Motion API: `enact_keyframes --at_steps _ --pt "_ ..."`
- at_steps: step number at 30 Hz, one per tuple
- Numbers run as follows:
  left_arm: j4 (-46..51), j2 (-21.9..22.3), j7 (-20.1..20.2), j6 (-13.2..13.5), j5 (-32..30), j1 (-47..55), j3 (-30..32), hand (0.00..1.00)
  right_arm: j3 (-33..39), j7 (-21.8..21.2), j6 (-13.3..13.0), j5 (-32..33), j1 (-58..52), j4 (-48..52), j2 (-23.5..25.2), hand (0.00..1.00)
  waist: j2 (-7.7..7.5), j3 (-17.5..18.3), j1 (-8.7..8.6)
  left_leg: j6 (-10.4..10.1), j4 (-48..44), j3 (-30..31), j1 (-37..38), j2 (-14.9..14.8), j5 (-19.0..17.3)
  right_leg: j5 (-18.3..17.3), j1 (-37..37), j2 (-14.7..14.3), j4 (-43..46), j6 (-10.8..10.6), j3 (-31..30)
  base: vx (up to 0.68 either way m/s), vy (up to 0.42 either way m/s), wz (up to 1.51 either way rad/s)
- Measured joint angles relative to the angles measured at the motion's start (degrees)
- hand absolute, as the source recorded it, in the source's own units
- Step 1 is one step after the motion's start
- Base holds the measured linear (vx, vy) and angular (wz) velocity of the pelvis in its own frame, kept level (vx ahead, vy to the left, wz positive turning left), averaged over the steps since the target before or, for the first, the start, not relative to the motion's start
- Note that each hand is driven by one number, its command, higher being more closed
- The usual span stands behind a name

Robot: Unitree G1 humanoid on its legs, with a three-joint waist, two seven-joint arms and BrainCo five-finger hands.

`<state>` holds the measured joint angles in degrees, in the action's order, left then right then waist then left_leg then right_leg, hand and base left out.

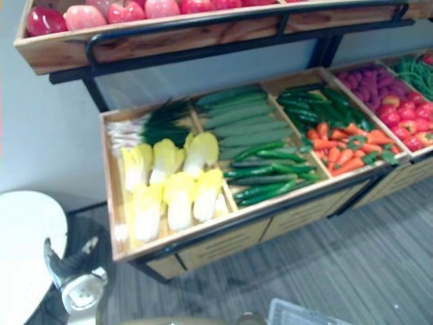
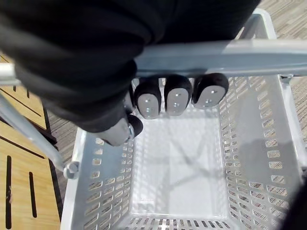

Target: Pick vegetable in the basket

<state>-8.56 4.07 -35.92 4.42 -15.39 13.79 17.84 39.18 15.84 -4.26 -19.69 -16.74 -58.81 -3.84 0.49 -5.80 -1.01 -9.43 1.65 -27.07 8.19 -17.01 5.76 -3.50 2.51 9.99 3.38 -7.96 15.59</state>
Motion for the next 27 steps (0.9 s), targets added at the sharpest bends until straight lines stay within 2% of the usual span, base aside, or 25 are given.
enact_keyframes --at_steps 3,6,11,14,18,23,27 --pt "2.54 -0.14 0.47 -0.02 -1.66 -0.09 -2.95 0.00 -1.80 -0.16 0.03 -0.02 -1.15 0.18 0.19 1.00 -0.04 0.74 -0.13 -0.73 0.13 -2.26 0.18 -0.39 -2.94 0.74 0.03 -0.42 -0.75 -0.58 -0.04 -0.04 0.049 -0.03" --pt "3.74 -0.16 0.95 -0.03 -3.60 -0.15 -4.59 0.00 -4.03 -0.35 0.06 -0.10 -1.63 0.19 0.55 1.00 -0.99 1.60 -0.27 -0.72 -0.69 -3.95 0.13 0.18 -4.85 2.09 0.09 0.14 -2.17 -0.86 -1.41 -0.04 0.053 -0.20" --pt "3.72 -0.20 0.92 -0.50 -3.82 -0.95 -8.05 0.00 -5.46 -0.56 0.19 -0.33 -1.77 0.11 0.47 1.00 -1.53 2.57 -0.55 -0.84 -0.74 -6.60 0.57 0.49 -5.28 3.81 -0.53 -0.06 -3.64 -0.67 -3.73 0.02 0.025 -0.28" --pt "2.74 -0.22 1.04 -0.81 -3.95 -2.19 -11.42 0.00 -5.87 -0.07 0.21 -0.51 -1.64 0.21 0.38 1.00 -0.76 2.90 -0.86 -1.10 -0.63 -7.49 1.15 0.67 -5.16 4.20 -1.05 -0.22 -3.90 -0.59 -5.33 0.07 0.019 -0.25" --pt "-1.88 -0.17 1.39 -0.82 -4.68 -3.69 -14.26 0.00 -5.91 0.17 0.36 -0.71 -0.80 0.19 0.00 1.00 0.15 3.26 -2.24 -1.11 0.21 -8.65 2.65 0.90 -5.16 4.90 -1.00 -0.63 -4.70 -0.83 -6.68 0.08 0.014 -0.19" --pt "-7.33 -0.34 1.64 -0.95 -5.78 -5.52 -16.45 0.00 -6.02 0.29 0.40 -0.73 -0.31 0.08 -0.13 1.00 0.25 3.27 -2.32 -1.14 0.27 -8.98 3.06 0.94 -5.26 5.30 -1.20 -0.95 -5.53 -0.68 -7.92 0.02 -0.008 -0.13" --pt "-10.93 -0.32 2.05 -1.92 -5.67 -5.70 -15.95 0.00 -6.27 0.42 0.53 -1.40 0.33 0.05 -0.68 1.00 0.49 3.32 -3.47 -1.46 0.25 -10.21 3.07 1.19 -5.91 6.14 -1.27 -1.08 -6.98 -0.52 -9.19 -0.03 -0.006 -0.15"
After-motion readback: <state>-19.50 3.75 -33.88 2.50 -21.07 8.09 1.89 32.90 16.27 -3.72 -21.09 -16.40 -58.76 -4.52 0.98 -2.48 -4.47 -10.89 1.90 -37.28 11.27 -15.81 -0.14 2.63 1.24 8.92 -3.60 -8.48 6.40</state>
